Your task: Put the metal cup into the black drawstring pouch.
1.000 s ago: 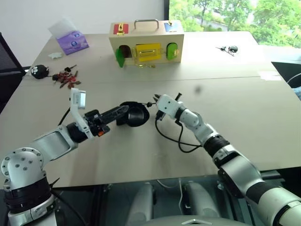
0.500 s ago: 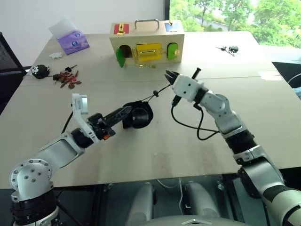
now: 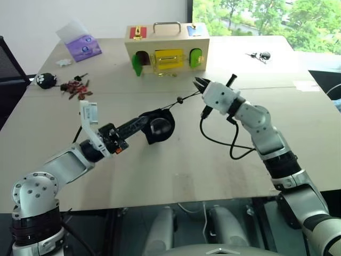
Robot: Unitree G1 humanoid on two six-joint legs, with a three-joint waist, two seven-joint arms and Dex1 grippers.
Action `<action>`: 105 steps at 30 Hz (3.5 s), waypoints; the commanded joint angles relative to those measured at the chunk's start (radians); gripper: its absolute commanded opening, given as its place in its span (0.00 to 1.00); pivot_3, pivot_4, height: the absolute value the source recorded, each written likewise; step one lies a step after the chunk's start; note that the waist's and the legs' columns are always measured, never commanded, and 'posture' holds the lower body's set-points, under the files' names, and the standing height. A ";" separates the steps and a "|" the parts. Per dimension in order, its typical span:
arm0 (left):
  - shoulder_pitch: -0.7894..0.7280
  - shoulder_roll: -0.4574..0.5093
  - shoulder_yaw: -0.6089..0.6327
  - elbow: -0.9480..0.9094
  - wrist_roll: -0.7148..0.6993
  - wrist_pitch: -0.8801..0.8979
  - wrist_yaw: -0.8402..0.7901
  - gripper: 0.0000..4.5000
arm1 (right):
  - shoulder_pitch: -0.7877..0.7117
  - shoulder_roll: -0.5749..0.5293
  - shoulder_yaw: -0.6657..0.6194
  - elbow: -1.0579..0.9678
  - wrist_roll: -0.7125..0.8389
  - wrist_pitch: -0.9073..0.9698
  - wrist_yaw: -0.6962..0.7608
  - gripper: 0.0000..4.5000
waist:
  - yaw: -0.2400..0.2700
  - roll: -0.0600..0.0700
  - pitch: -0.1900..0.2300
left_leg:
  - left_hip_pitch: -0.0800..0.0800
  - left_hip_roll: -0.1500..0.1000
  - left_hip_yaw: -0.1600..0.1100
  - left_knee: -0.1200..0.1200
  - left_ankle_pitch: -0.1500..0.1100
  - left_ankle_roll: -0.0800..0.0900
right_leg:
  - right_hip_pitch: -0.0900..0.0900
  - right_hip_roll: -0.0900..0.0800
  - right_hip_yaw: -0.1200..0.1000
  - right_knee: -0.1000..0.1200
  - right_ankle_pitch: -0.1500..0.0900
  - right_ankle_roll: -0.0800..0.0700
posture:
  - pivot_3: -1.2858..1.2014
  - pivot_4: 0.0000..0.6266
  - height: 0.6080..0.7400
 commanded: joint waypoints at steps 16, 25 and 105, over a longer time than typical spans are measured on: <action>-0.115 0.051 -0.077 -0.056 0.240 -0.154 -0.117 0.94 | -0.260 -0.062 -0.037 0.014 0.064 -0.089 0.133 0.00 | -0.003 0.000 0.000 | 0.000 -0.001 0.001 -0.001 0.000 -0.001 | 0.000 0.000 0.000 0.000 0.000 0.000 | 0.52 0.24 1.00; -0.208 -0.002 -0.049 -0.032 0.221 -0.181 -0.054 1.00 | -0.284 -0.046 -0.044 0.084 0.075 -0.147 0.142 0.00 | 0.000 0.000 0.000 | -0.001 0.000 0.001 0.000 0.000 -0.001 | 0.000 0.000 0.000 -0.001 0.000 0.000 | 0.52 0.24 1.00; -0.470 -0.190 -0.383 0.129 0.799 -0.313 -0.265 0.63 | 0.116 -0.226 -0.236 -0.040 0.300 0.375 0.193 0.30 | 0.007 0.001 0.001 | -0.002 -0.001 0.003 0.002 0.000 0.001 | 0.000 0.000 -0.001 0.000 0.000 0.000 | 0.52 0.24 1.00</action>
